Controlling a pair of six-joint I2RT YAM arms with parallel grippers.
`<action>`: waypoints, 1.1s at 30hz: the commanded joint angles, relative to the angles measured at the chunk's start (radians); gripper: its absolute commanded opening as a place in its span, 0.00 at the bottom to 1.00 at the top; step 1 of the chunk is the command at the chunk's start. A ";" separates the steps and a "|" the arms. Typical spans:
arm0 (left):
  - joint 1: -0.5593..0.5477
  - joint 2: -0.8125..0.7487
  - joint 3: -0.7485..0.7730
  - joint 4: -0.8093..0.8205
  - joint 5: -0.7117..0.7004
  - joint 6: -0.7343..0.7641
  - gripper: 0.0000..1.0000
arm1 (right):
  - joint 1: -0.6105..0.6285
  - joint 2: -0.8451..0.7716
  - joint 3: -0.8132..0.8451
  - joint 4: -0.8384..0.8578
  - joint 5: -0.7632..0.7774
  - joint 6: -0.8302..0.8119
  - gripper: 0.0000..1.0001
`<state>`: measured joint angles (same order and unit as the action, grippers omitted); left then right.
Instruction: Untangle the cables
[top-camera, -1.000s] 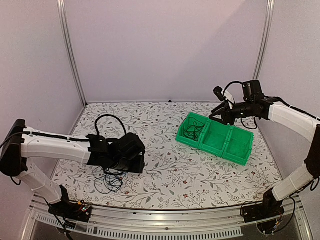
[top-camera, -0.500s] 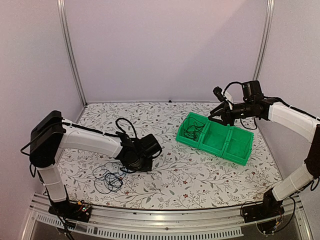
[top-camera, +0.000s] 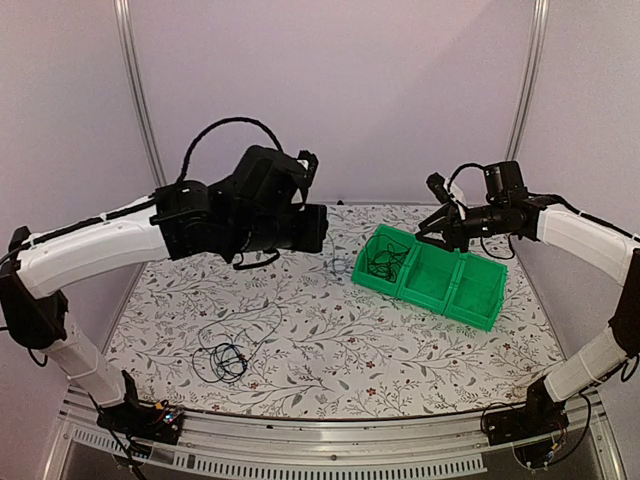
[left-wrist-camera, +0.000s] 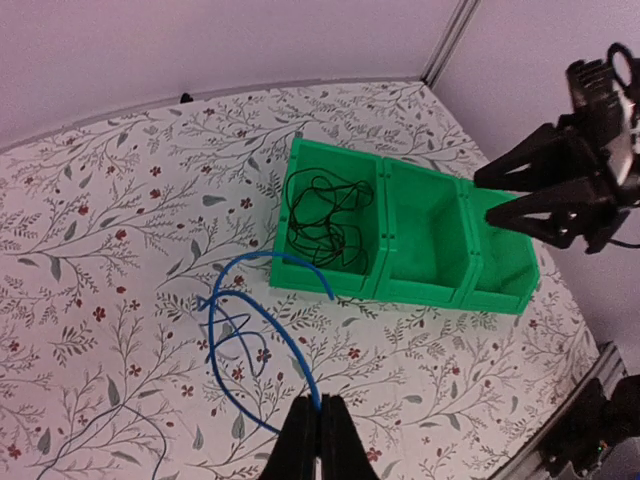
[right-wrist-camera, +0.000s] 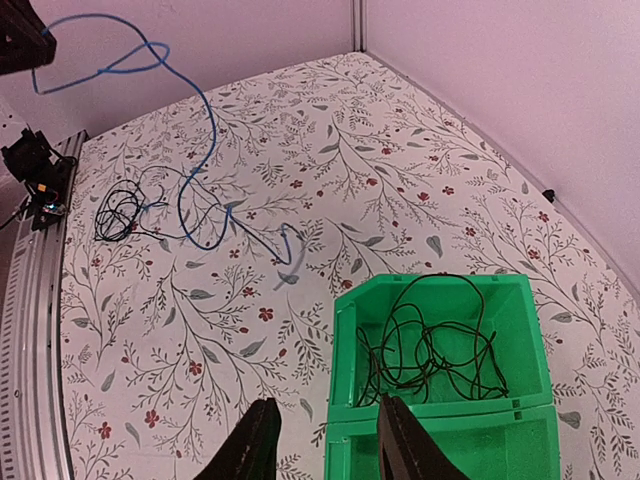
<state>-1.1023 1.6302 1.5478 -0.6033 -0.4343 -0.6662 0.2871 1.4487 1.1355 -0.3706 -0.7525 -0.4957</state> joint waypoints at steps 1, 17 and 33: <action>-0.012 -0.118 -0.013 0.149 0.063 0.219 0.00 | 0.004 -0.036 -0.007 -0.007 -0.114 -0.011 0.38; -0.013 -0.121 -0.115 0.348 0.255 0.263 0.00 | 0.144 -0.201 0.047 -0.062 -0.138 0.011 0.48; -0.060 0.042 -0.009 0.376 0.537 0.343 0.00 | 0.200 -0.176 0.058 -0.107 -0.192 -0.113 0.51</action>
<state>-1.1458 1.6512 1.4837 -0.2592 0.0368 -0.3489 0.4545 1.2758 1.1858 -0.4374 -0.8890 -0.5491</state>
